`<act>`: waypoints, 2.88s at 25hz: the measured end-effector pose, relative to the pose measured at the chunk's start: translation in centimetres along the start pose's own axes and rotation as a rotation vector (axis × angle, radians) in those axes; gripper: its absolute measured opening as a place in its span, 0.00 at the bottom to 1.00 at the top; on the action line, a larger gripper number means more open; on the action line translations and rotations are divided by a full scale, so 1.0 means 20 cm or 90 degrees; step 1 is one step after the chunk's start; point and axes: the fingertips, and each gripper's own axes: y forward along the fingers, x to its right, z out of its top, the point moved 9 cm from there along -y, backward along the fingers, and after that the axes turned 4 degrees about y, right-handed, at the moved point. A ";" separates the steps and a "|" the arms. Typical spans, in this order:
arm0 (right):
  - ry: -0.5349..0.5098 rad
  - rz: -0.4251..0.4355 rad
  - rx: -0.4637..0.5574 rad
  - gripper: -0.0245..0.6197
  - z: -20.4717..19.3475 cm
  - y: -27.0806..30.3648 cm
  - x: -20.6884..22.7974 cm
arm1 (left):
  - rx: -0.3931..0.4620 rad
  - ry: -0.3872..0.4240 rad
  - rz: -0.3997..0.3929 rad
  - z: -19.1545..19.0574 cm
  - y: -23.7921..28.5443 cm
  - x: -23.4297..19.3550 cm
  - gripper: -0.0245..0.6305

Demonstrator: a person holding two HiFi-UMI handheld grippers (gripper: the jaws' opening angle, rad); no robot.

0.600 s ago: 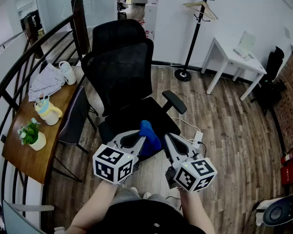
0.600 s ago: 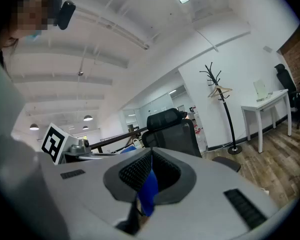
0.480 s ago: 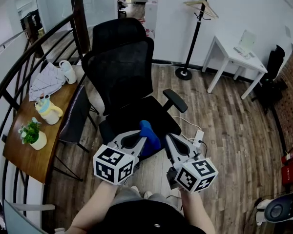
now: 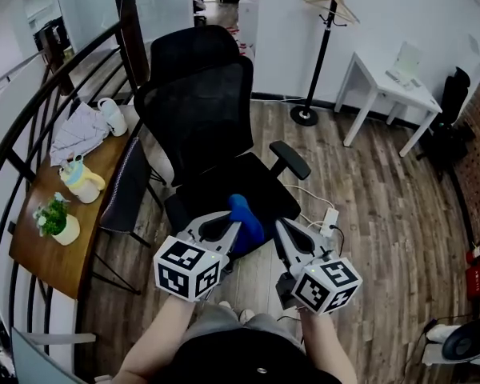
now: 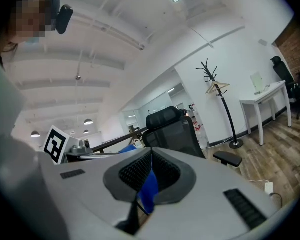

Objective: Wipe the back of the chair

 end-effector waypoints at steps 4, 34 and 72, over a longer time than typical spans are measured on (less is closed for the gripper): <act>0.001 0.010 0.009 0.09 0.00 -0.04 0.03 | -0.001 -0.009 0.004 -0.03 0.03 0.02 0.10; -0.025 0.063 -0.054 0.09 0.34 0.85 0.68 | 0.018 -0.090 0.043 0.17 0.83 -0.57 0.10; -0.088 0.278 -0.065 0.09 0.93 2.06 1.02 | 0.094 -0.020 0.273 0.76 1.31 -1.37 0.10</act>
